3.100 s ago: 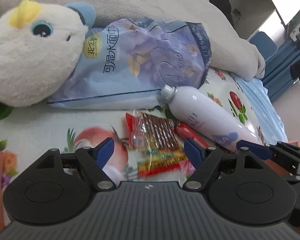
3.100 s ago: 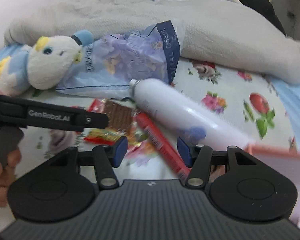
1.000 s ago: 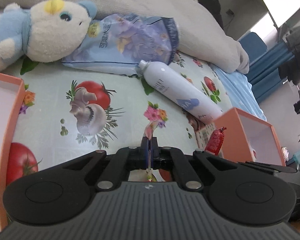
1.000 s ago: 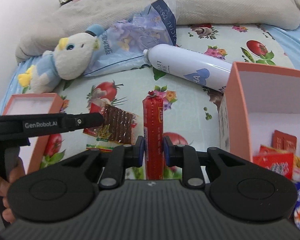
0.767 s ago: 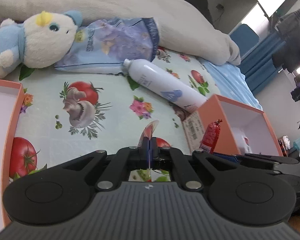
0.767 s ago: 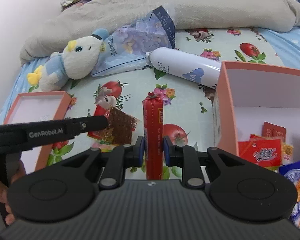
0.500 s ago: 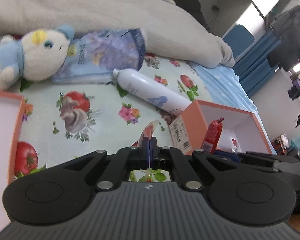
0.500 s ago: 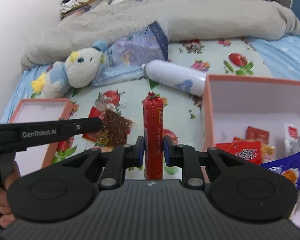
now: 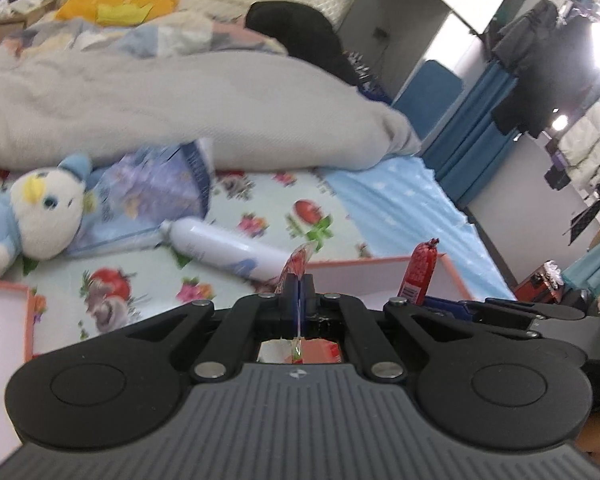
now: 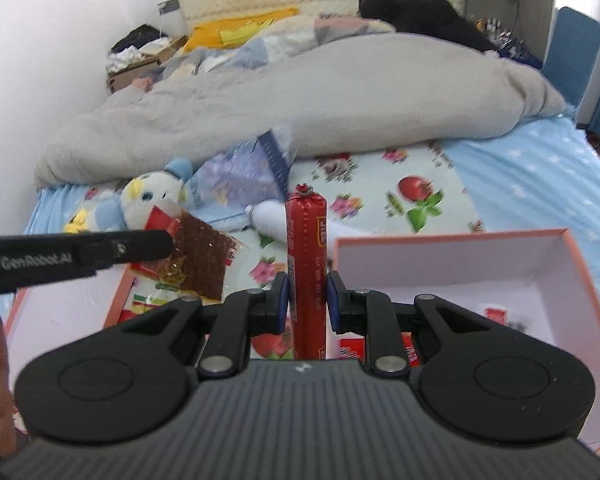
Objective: Organize snacks
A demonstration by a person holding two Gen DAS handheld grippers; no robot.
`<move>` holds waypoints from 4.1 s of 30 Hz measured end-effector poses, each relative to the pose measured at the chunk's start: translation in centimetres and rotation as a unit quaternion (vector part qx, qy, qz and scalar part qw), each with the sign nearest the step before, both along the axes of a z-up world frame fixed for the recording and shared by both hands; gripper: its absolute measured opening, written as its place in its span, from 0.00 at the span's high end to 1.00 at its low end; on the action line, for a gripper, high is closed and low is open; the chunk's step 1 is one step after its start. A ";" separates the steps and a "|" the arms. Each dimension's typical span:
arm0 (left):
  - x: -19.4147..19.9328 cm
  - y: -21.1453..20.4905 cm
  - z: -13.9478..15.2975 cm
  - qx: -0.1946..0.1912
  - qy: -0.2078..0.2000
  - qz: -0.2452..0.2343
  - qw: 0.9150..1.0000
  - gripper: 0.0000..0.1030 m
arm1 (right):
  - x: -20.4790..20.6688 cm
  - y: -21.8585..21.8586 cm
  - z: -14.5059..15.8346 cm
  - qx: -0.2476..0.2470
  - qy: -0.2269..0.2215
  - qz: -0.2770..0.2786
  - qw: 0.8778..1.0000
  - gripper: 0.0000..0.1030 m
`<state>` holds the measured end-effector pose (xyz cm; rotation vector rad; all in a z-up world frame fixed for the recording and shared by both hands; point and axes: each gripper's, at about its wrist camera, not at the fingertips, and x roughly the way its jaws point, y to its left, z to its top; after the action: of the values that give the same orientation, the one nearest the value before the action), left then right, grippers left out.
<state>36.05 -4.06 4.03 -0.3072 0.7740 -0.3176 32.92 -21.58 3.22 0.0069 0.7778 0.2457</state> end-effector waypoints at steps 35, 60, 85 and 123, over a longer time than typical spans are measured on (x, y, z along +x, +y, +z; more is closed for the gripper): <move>-0.6 -16.0 -5.2 0.043 0.056 -0.114 0.991 0.48 | -4.8 -15.1 -5.8 0.044 0.037 -0.114 0.992 0.47; -15.3 -8.3 4.8 0.059 -0.103 -0.066 0.991 0.48 | -18.8 -13.5 2.5 0.044 -0.129 -0.129 0.982 0.47; -26.1 -5.2 -2.7 0.066 -0.072 -0.022 0.995 0.48 | -27.0 -10.2 -2.0 0.039 -0.142 -0.134 0.980 0.47; -27.9 -3.8 -0.3 0.107 -0.099 0.036 0.989 0.00 | -27.3 -10.0 -2.3 0.028 -0.152 -0.147 0.977 0.00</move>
<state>8.18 -7.89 3.73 -0.0983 0.5938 -0.1912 5.63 -31.59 0.88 0.1344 0.4561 -0.0148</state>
